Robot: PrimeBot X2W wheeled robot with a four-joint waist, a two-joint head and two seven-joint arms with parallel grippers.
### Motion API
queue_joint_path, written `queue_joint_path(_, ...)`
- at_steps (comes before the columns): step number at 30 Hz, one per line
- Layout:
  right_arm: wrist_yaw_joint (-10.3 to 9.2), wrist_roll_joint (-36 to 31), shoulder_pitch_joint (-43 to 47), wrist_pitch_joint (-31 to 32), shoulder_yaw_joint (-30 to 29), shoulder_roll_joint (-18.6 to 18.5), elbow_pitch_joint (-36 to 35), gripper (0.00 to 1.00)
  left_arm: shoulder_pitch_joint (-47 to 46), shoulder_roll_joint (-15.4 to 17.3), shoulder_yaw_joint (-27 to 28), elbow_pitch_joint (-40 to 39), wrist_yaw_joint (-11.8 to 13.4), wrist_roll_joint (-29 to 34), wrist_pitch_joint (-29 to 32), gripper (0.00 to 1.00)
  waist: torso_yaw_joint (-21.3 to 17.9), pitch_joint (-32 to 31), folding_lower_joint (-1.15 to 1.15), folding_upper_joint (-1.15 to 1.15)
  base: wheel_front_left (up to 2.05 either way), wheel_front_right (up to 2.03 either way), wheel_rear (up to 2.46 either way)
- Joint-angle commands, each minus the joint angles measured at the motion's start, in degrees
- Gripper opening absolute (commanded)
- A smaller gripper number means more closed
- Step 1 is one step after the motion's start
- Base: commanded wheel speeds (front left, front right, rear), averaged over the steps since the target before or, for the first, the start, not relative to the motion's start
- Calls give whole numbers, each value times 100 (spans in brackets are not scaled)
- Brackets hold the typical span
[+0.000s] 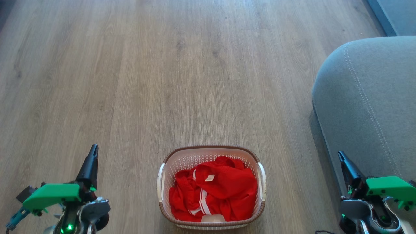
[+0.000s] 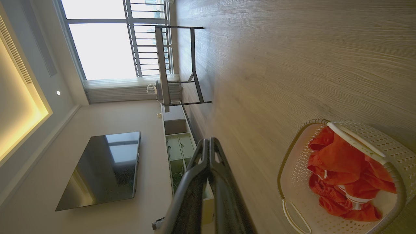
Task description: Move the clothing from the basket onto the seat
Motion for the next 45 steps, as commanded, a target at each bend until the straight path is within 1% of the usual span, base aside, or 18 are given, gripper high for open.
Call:
queue_joint_path(1,13,35,-277,41,102,-30,-233,0,-318,31,204,-167,-40,58,21,0,0,0,0,0,0,0,0)
queue_joint_path(45,13,35,-277,41,102,-30,-233,0,-317,31,203,-167,-40,57,20,0,0,0,0,0,0,0,0)
